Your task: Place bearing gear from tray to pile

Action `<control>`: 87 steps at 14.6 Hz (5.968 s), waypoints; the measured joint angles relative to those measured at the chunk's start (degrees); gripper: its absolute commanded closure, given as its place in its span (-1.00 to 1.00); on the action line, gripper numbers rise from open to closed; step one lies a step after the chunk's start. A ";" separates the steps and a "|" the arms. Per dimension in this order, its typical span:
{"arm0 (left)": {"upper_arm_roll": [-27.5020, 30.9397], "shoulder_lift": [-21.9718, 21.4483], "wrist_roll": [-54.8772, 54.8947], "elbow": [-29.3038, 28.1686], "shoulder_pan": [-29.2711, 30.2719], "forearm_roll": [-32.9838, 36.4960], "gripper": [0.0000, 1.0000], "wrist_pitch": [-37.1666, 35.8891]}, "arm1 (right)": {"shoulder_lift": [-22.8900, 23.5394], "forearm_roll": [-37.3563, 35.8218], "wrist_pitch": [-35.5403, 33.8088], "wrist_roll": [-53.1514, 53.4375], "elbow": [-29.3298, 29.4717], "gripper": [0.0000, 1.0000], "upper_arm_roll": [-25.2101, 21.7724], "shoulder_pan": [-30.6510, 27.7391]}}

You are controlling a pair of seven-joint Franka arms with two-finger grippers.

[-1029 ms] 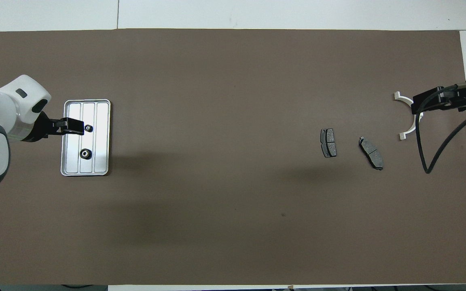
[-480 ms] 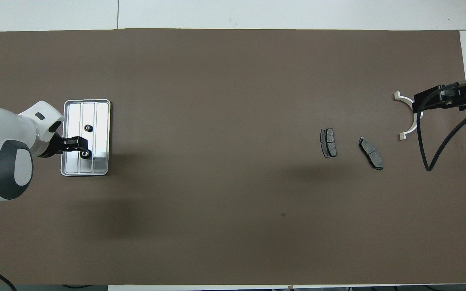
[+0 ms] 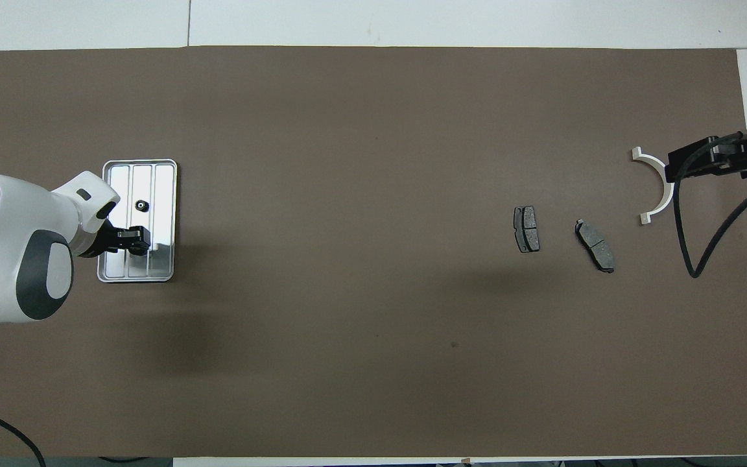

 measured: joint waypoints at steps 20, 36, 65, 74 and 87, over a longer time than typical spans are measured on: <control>-0.10 1.62 -2.29 -0.33 0.00 0.00 1.00 0.99 | -0.69 -3.02 -6.25 0.00 3.66 -1.00 -0.24 -0.01; -1.07 15.86 -53.24 25.06 -29.93 -0.04 1.00 -3.28 | -1.00 -3.02 -6.39 -0.12 4.27 -1.00 0.25 0.19; 1.16 8.51 -13.07 17.26 -3.34 3.26 -0.63 -7.52 | 20.16 -0.38 15.21 32.21 3.64 -1.00 3.05 16.83; 0.72 9.09 -12.96 11.10 -2.98 3.26 -0.07 1.49 | 28.04 -5.15 21.82 53.53 5.84 -1.00 3.18 30.09; 0.77 9.13 -12.96 9.17 -2.58 3.26 0.01 5.08 | 40.22 -7.36 26.50 67.23 14.84 -1.00 2.72 38.38</control>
